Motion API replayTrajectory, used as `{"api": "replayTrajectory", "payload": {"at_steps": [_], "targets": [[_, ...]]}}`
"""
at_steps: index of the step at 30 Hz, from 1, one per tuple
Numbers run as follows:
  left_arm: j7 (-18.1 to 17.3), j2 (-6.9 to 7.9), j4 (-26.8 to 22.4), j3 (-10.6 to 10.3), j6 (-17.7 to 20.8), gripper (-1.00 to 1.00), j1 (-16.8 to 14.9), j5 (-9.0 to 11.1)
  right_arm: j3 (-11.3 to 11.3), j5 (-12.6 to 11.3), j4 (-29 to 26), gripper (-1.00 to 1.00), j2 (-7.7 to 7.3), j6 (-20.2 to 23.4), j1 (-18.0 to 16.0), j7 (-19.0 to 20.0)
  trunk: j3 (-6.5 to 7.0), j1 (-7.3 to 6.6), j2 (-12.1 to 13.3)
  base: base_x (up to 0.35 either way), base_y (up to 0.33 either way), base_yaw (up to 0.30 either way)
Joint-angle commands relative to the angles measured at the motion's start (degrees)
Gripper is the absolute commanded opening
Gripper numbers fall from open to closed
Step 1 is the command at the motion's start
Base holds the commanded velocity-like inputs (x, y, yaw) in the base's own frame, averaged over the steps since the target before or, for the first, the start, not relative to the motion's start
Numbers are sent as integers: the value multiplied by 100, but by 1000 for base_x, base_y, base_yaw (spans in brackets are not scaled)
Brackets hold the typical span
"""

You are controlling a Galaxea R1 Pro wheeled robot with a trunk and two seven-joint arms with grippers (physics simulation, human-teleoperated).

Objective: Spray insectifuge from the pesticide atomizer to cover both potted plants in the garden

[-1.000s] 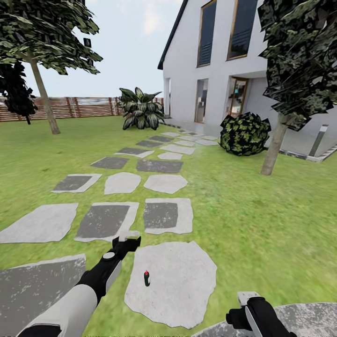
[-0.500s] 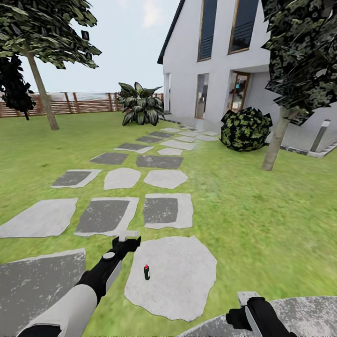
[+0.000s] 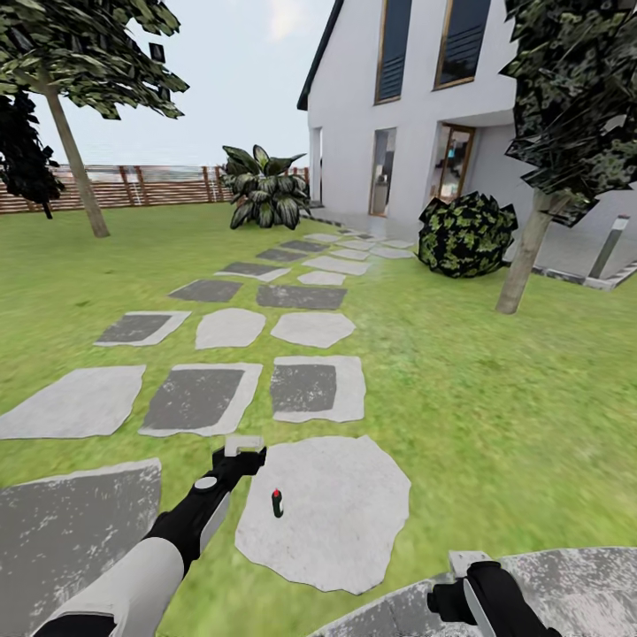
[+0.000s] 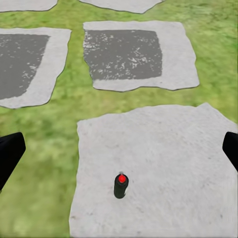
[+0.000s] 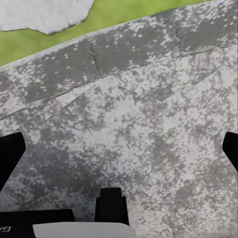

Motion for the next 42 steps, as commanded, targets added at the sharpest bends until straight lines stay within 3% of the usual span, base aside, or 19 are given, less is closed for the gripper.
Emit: {"api": "replayTrajectory", "payload": {"at_steps": [1,42], "targets": [[-1,1,5,-8,-19,100,-4,-8,-3,-2,-7,100,0,25,-4,1,-33,22,-44,0,0,0],[1,1,31,-8,-28,100,-4,-8,-3,-2,-7,100,0,25,-2,3,-1140,922,-1689,0,0,0]]}}
